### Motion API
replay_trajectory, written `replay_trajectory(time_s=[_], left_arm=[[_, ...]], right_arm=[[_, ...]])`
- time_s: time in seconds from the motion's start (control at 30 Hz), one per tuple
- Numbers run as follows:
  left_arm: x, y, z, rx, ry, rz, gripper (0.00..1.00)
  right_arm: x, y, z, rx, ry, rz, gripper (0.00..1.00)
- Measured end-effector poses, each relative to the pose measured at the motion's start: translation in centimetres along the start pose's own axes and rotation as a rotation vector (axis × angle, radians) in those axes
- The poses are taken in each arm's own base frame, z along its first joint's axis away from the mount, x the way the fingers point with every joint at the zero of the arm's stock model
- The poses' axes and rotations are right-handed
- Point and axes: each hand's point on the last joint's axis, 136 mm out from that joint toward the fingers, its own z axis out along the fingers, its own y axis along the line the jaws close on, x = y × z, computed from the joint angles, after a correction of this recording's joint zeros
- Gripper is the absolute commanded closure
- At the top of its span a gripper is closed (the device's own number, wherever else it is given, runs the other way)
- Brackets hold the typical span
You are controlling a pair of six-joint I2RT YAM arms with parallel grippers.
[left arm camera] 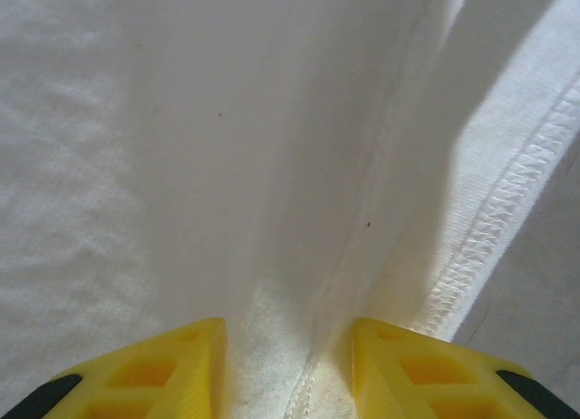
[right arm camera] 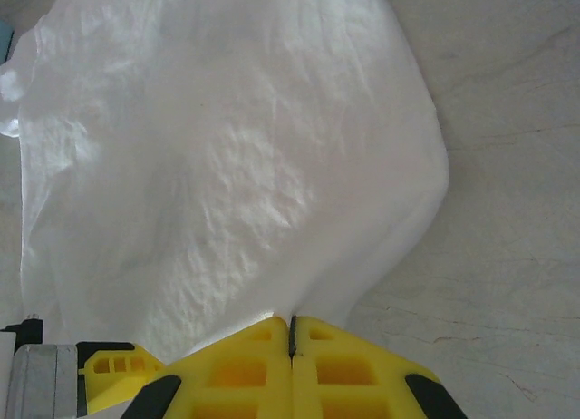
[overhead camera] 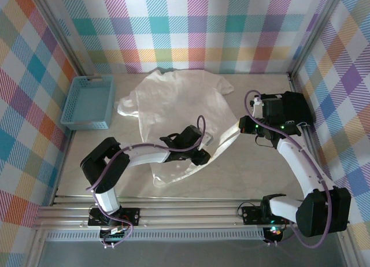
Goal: Fold the inside-out t-shirt
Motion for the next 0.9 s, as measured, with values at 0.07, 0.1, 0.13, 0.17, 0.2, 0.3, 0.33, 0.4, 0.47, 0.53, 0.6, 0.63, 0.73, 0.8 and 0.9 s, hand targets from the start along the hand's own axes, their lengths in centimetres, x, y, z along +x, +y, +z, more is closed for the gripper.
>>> replay_trajectory(time_s=[0.07,0.1,0.13,0.17,0.2,0.3,0.33,0.4,0.47,0.53,0.6,0.63,0.73,0.8,0.9], left_arm=[[-0.1,0.4,-0.1,-0.006,-0.003,-0.007,0.61],[-0.2,0.6,-0.1,-0.009,-0.004,-0.011,0.62],[-0.2,0.9,-0.1,-0.013,-0.005,-0.017,0.64],[-0.3,1.1,-0.2,-0.015,-0.007,-0.02,0.66],[-0.3,1.2,-0.2,-0.017,-0.007,-0.024,0.68],[-0.3,1.5,-0.2,-0.021,-0.009,-0.04,0.81],[-0.3,1.6,-0.2,-0.022,-0.009,-0.041,0.88],[-0.2,1.7,-0.1,-0.02,-0.005,-0.055,1.0],[-0.1,1.7,0.0,-0.017,0.003,-0.059,1.0],[-0.1,1.8,-0.1,-0.007,0.002,-0.073,1.0],[-0.5,1.8,-0.5,0.006,-0.008,-0.1,1.0],[-0.8,1.8,-0.9,0.01,-0.018,-0.109,1.0],[-2.3,1.4,-2.6,0.028,-0.062,-0.124,1.0],[-3.4,1.1,-3.9,0.031,-0.09,-0.128,1.0],[-5.4,1.1,-5.6,0.03,-0.133,-0.136,1.0]], right_arm=[[0.0,0.0,0.0,0.0,0.0,0.0,1.0],[0.0,0.0,0.0,0.001,0.0,0.0,1.0],[0.0,0.0,0.0,0.003,-0.001,-0.001,1.0],[0.0,-0.1,0.0,0.004,-0.001,-0.001,1.0],[0.0,-0.1,0.0,0.004,-0.001,-0.001,1.0],[0.0,-0.1,0.0,0.004,-0.001,-0.003,1.0],[0.0,-0.1,0.0,0.004,-0.001,-0.004,1.0],[0.0,-0.1,0.0,0.005,-0.002,-0.004,1.0],[-0.1,-0.3,0.0,0.015,-0.005,0.004,0.45],[-0.1,-0.9,0.1,0.047,-0.02,0.028,0.1],[0.4,-1.5,0.4,0.064,-0.024,0.048,0.0],[1.0,-1.6,0.5,0.061,-0.014,0.054,0.0],[2.9,-0.1,1.1,-0.011,0.015,0.015,0.01],[4.7,2.6,1.6,-0.099,0.038,-0.058,0.04],[7.3,6.0,2.0,-0.232,0.041,-0.144,0.08]])
